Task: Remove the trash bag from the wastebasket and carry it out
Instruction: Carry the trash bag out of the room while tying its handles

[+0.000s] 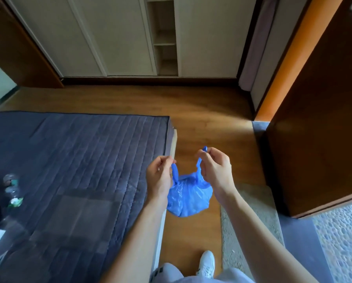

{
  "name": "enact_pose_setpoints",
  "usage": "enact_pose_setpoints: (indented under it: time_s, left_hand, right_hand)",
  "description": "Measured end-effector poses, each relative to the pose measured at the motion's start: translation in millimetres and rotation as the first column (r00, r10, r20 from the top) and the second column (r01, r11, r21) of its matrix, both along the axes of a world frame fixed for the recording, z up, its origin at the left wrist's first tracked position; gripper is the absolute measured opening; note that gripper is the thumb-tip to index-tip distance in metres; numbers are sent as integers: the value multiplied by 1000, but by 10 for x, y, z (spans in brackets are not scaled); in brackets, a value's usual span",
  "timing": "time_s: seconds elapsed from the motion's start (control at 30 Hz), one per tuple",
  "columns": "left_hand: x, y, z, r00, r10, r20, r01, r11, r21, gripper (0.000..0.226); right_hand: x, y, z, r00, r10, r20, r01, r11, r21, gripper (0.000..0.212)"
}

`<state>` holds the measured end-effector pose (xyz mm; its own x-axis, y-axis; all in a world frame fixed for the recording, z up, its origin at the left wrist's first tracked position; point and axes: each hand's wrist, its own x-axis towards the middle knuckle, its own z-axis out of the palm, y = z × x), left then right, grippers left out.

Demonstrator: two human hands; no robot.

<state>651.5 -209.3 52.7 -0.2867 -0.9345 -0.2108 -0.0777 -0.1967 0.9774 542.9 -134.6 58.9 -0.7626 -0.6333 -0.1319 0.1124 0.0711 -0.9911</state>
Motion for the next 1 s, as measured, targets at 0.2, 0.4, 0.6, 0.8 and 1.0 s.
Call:
enact_pose_setpoints:
  time_s: [0.2,0.4,0.6,0.8,1.0]
  left_hand:
    - [-684,-242,-27,996,-76,-45,76,997,3,26]
    - [-1258,-566,-140,992,-119,-38,119,993,0,29]
    - [-1822,-1143,-253,978,-206,-27,206,979,-9,26]
    - [-2461,-2080,-225,973,-225,-53,226,974,15,30]
    - [-3123,-3058,-101,962,-270,-34,271,963,18,28]
  right_hand:
    - [-698,-139,50,997,-69,34,69,998,-11,28]
    - [-1213,-403,-43,991,-119,56,119,993,0,30]
    - [-1720,-946,-152,993,-113,31,112,993,35,34]
    - [-2345,-1852,-78,994,-110,8,110,992,55,38]
    - [-2933,-2861,6,985,-170,-13,170,984,52,33]
